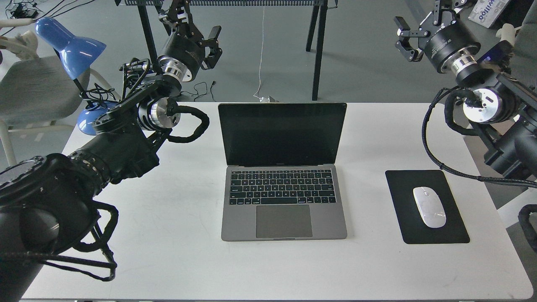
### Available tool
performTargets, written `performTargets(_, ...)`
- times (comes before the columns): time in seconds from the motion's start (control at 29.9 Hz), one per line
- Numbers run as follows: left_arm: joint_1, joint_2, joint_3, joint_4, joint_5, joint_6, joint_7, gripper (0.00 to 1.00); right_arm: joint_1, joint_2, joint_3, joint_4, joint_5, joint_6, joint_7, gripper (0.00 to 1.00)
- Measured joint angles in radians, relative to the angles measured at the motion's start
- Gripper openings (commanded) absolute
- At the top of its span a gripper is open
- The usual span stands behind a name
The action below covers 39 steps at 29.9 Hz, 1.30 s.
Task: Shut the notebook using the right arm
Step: 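Raise the right arm up from its rest pose above the table, then swing the right gripper over toward the top of the laptop screen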
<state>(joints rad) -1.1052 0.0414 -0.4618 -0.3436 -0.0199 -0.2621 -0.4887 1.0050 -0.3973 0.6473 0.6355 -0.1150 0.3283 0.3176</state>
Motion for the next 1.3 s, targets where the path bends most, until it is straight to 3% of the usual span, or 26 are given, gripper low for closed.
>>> performTargets(0.37,0.0,0.0,0.0,0.0,-0.001,0.01,0.0,1.0,0.002,0.0,-0.009,0.0,-0.005,-0.012,-0.002,1.0)
performTargets(0.47,0.0,0.0,0.0,0.0,-0.001,0.007,0.0,1.0,0.036,0.008,-0.036,-0.008,-0.018,-0.029,-0.021,1.0)
performTargets(0.64,0.0,0.0,0.0,0.0,-0.001,0.004,0.0,1.0,0.17,0.034,-0.268,-0.019,-0.036,-0.05,-0.065,1.0)
performTargets(0.9,0.0,0.0,0.0,0.0,0.0,0.003,0.0,1.0,0.341,0.177,-0.568,-0.186,-0.042,-0.057,-0.072,1.0)
performTargets(1.3,0.001,0.0,0.0,0.0,0.0,0.002,0.0,1.0,0.365,0.393,-0.93,-0.418,-0.06,-0.053,-0.071,1.0)
